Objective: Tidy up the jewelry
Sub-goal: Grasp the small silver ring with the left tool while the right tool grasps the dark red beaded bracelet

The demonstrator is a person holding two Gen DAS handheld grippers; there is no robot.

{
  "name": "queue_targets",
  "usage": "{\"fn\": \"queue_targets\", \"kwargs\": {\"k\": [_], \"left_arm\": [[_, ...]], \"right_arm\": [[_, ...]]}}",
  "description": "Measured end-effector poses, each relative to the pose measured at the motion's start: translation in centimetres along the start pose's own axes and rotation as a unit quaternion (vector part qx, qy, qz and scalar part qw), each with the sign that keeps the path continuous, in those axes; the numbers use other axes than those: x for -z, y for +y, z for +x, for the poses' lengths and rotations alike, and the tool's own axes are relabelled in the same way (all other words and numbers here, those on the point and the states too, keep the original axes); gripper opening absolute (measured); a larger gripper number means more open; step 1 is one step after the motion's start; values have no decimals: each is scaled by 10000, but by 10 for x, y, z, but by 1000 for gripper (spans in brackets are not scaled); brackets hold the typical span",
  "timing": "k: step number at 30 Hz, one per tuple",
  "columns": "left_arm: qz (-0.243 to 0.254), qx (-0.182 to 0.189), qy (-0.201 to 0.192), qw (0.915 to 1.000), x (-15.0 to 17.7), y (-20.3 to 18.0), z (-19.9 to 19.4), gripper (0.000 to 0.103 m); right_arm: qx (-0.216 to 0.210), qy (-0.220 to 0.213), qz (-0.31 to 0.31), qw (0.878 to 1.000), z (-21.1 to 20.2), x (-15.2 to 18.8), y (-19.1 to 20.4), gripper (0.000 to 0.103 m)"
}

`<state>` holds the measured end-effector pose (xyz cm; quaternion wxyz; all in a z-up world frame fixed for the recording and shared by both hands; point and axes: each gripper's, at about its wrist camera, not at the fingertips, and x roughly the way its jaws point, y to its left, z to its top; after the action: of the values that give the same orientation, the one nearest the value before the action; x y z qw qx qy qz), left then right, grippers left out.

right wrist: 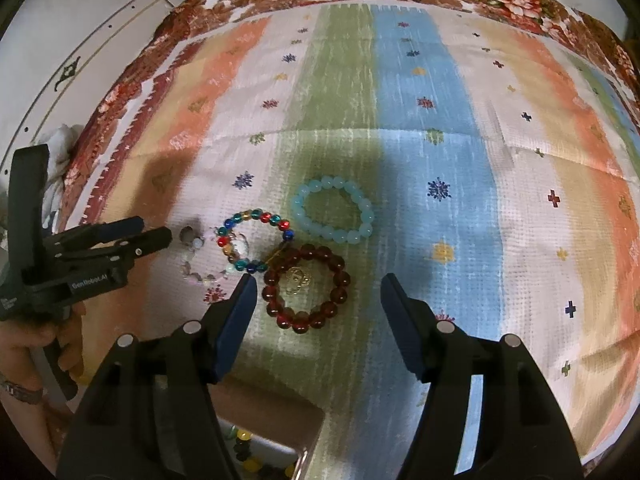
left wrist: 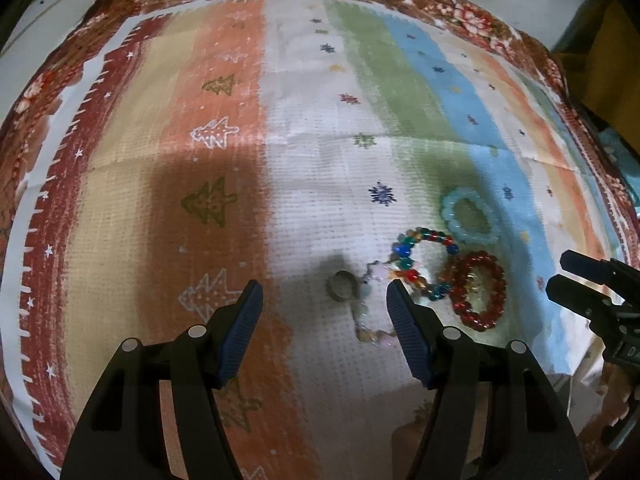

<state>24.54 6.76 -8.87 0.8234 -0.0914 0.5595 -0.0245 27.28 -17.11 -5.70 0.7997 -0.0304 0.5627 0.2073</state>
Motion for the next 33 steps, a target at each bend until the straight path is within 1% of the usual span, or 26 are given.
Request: {"fn": "queue_targets", "kwargs": {"k": [5, 7, 13, 15, 16, 18, 20, 23, 28, 31, 33], "left_arm": [[85, -139, 67, 9998, -4, -1, 6, 62], [128, -216, 101, 9996, -6, -2, 11, 57], [278, -271, 204, 9990, -9, -9, 20, 53], [300, -301, 225, 9988, -10, -10, 23, 51], [290, -350, 258, 9986, -11, -10, 26, 45], [275, -390, 342, 9983, -12, -10, 31, 41], [316, -478, 367, 9977, -12, -11, 34, 41], [368, -496, 360, 9974, -14, -13, 36, 41], [420, -445, 360, 9975, -19, -15, 39, 41], [529, -475, 364, 9968, -17, -20, 41, 41], [581, -509, 354, 9964, -16, -22, 41, 39]], "right_arm": [[123, 145, -26, 9998, 12, -2, -3, 64], [175, 204, -29, 9996, 17, -3, -4, 64], [171, 383, -95, 9991, 29, -6, -4, 63], [189, 436, -107, 9988, 34, -7, -4, 57], [188, 461, -101, 9987, 36, -7, -4, 56], [109, 485, -94, 9987, 39, -7, -4, 49], [100, 524, -106, 9985, 41, -7, -5, 47], [125, 596, -101, 9981, 45, -5, -7, 42], [129, 679, -83, 9976, 51, -3, -10, 41], [112, 717, -67, 9973, 54, -4, -11, 40], [87, 747, -35, 9972, 57, -5, -12, 37]]}}
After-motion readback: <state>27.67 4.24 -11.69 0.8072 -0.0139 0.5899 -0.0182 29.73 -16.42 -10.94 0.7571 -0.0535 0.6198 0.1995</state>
